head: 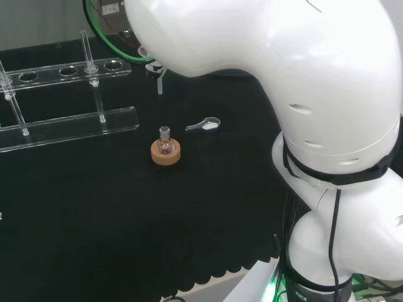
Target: Place the funnel on the round-bottom flask.
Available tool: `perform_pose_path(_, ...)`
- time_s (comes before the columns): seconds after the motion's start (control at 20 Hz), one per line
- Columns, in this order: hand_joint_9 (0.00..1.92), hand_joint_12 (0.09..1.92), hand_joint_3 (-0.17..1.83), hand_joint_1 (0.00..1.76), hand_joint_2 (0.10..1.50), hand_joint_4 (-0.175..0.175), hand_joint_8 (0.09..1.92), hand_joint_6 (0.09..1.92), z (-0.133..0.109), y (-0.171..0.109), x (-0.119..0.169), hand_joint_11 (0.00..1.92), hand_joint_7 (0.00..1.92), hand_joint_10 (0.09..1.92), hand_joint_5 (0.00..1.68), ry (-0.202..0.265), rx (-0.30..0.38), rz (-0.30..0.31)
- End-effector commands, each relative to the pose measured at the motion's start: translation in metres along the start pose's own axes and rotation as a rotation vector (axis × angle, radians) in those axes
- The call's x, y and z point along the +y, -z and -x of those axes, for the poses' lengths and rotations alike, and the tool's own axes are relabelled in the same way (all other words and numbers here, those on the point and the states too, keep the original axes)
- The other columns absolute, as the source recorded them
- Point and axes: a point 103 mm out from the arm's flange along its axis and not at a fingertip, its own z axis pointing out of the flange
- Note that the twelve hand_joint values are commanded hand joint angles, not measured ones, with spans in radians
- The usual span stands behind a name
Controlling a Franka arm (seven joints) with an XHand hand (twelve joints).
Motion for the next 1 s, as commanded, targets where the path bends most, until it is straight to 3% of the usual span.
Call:
perform_pose_path(0.05, 0.86, 1.30, 0.48, 0.74, 0.69, -0.052, 0.81, 0.71, -0.003, -0.019, 0.006, 0.43, 0.57, 0.67, 0.46, 0.017, 0.018, -0.018)
perform_pose_path(0.55, 0.87, 1.30, 0.48, 0.74, 0.69, -0.052, 0.81, 0.71, -0.011, -0.047, 0.008, 0.43, 0.57, 0.67, 0.46, 0.024, 0.033, -0.034)
perform_pose_path(1.0, 0.87, 1.29, 0.49, 0.74, 0.69, -0.054, 0.81, 0.71, -0.028, -0.067, 0.001, 0.43, 0.58, 0.67, 0.46, 0.034, -0.016, -0.036)
